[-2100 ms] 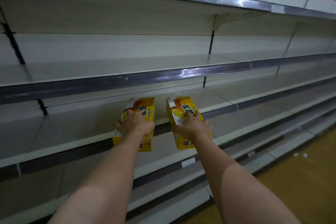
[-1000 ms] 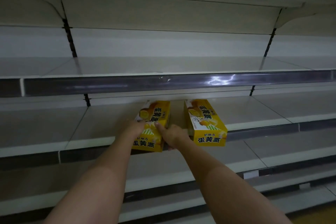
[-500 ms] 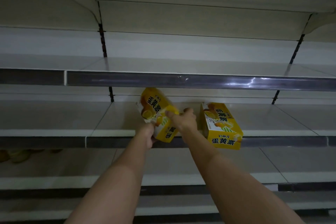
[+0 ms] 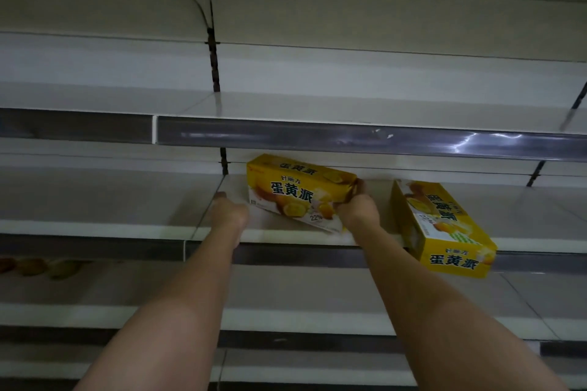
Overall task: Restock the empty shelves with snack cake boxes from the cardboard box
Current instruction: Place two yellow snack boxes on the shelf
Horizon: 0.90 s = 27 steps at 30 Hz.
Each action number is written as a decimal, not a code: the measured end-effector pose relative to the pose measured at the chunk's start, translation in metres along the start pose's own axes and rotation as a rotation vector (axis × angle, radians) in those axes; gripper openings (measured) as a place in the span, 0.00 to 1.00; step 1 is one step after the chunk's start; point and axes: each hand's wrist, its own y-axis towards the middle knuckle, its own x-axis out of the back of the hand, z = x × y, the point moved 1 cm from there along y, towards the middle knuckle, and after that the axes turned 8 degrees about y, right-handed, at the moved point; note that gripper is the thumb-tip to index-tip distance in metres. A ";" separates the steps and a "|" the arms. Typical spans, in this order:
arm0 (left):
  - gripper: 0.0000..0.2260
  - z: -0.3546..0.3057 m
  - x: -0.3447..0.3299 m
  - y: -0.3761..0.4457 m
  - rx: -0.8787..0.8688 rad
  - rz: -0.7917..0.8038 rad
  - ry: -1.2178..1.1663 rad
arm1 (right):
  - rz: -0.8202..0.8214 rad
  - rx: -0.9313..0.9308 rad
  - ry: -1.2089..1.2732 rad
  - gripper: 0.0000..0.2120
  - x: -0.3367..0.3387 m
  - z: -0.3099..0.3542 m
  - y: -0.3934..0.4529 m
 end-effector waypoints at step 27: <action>0.35 -0.004 -0.015 0.130 -0.115 0.099 -0.197 | -0.014 0.077 0.190 0.25 -0.105 0.018 0.092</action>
